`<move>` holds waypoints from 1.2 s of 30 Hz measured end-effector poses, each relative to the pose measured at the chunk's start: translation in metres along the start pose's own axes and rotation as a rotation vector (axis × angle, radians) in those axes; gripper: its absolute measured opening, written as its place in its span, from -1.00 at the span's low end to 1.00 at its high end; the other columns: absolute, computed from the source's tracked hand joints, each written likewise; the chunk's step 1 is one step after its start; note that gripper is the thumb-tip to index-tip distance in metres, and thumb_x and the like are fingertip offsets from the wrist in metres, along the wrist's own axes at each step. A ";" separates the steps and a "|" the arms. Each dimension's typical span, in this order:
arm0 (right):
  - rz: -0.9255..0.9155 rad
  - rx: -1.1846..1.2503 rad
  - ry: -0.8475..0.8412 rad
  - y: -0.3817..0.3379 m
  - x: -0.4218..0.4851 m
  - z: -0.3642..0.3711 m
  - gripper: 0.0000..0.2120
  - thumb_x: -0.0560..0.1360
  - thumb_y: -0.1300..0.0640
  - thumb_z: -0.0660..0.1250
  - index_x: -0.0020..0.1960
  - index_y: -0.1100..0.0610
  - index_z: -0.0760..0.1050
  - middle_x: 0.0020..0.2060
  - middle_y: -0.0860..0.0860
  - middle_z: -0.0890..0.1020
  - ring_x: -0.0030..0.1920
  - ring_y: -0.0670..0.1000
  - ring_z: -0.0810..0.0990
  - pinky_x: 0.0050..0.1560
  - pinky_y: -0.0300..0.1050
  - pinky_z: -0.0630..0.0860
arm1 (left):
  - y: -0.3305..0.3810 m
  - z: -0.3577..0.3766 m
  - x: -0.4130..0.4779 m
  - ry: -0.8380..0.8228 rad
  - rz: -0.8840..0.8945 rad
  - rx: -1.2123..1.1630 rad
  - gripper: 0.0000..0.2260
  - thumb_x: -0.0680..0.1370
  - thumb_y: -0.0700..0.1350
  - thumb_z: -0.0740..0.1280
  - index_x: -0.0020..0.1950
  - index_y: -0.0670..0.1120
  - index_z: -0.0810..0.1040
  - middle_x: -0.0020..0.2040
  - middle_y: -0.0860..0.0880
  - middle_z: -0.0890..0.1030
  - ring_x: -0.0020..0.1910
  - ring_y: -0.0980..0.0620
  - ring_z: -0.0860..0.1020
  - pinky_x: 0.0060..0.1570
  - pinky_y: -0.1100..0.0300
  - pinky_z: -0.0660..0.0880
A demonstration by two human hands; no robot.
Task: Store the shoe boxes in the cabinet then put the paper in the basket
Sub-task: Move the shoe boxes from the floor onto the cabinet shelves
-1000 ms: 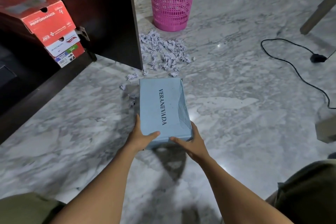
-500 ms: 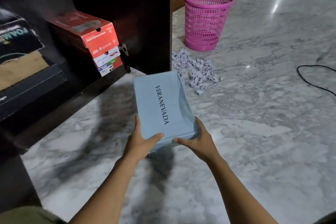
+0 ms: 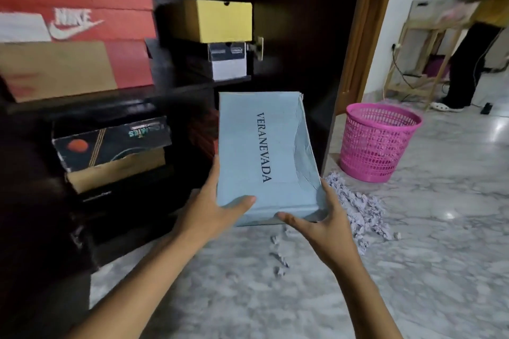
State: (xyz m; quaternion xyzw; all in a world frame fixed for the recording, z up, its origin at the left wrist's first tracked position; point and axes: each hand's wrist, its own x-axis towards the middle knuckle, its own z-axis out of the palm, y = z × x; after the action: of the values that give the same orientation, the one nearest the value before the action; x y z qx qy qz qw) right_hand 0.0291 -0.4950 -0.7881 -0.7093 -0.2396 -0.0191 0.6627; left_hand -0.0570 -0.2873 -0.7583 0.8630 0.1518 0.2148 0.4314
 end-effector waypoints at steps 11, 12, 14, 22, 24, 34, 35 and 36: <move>-0.296 -0.077 -0.006 -0.137 0.130 0.004 -0.26 0.22 0.00 0.64 0.25 -0.27 0.32 0.00 -0.49 0.55 0.07 -0.44 0.52 -0.09 -0.54 0.46 | 0.111 -0.103 0.104 0.277 0.253 0.094 -0.12 0.35 0.36 0.40 0.54 0.32 -0.01 0.19 0.24 0.58 0.16 0.17 0.55 0.06 0.26 0.49; -0.302 -0.084 -0.001 -0.151 0.142 0.005 -0.23 0.20 -0.03 0.64 0.29 -0.25 0.32 0.05 -0.41 0.56 0.09 -0.39 0.54 -0.05 -0.49 0.50 | 0.123 -0.112 0.111 0.297 0.269 0.068 -0.12 0.34 0.38 0.39 0.54 0.33 -0.01 0.17 0.25 0.59 0.11 0.19 0.57 0.03 0.24 0.53; -0.299 -0.105 0.006 -0.182 0.161 0.011 -0.24 0.20 -0.07 0.64 0.30 -0.23 0.35 0.11 -0.30 0.59 0.11 -0.30 0.58 0.03 -0.38 0.56 | 0.143 -0.132 0.126 0.330 0.304 0.033 -0.15 0.31 0.40 0.35 0.52 0.36 0.03 0.17 0.25 0.60 0.10 0.19 0.59 0.06 0.16 0.58; -0.270 -0.170 0.022 -0.277 0.215 0.035 -0.10 0.09 -0.35 0.61 0.35 -0.13 0.43 0.07 -0.17 0.66 0.04 -0.08 0.67 0.01 0.02 0.66 | 0.197 -0.206 0.182 0.396 0.359 -0.095 -0.22 0.29 0.39 0.34 0.47 0.18 0.33 0.10 0.32 0.55 0.10 0.17 0.60 0.14 0.10 0.56; -0.274 -0.199 0.016 -0.288 0.229 0.038 -0.12 0.08 -0.37 0.60 0.32 -0.15 0.44 0.04 -0.18 0.66 0.01 -0.09 0.68 -0.01 0.04 0.67 | 0.202 -0.215 0.191 0.409 0.359 -0.095 -0.22 0.29 0.40 0.32 0.47 0.17 0.34 0.14 0.27 0.59 0.10 0.18 0.60 0.13 0.10 0.57; -0.258 -0.286 0.029 -0.277 0.315 0.043 -0.14 0.22 -0.23 0.60 0.42 -0.04 0.36 0.02 -0.16 0.57 0.00 -0.06 0.65 -0.10 -0.01 0.68 | 0.200 -0.201 0.264 0.445 0.280 -0.136 -0.46 0.47 0.16 0.40 0.42 0.03 0.44 0.14 0.13 0.59 -0.05 0.20 0.55 -0.18 0.46 0.39; -0.265 -0.298 0.026 -0.272 0.327 0.045 -0.17 0.24 -0.21 0.59 0.42 -0.05 0.36 0.01 -0.17 0.56 -0.01 -0.07 0.64 -0.10 -0.02 0.68 | 0.197 -0.197 0.274 0.450 0.263 -0.149 -0.46 0.47 0.16 0.40 0.42 0.03 0.45 0.17 0.10 0.59 -0.01 0.16 0.56 -0.12 0.42 0.42; -0.270 -0.311 0.017 -0.268 0.340 0.047 -0.18 0.26 -0.21 0.58 0.42 -0.04 0.36 0.01 -0.18 0.54 0.00 -0.08 0.63 -0.10 -0.05 0.68 | 0.194 -0.192 0.283 0.460 0.244 -0.157 -0.45 0.48 0.18 0.39 0.42 0.02 0.44 0.23 0.07 0.58 0.07 0.13 0.56 -0.02 0.36 0.45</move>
State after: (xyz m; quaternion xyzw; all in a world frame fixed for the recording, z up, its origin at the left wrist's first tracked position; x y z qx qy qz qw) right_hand 0.2177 -0.3415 -0.4270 -0.7643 -0.3212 -0.1506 0.5386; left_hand 0.1052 -0.1429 -0.4305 0.7673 0.1236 0.4668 0.4219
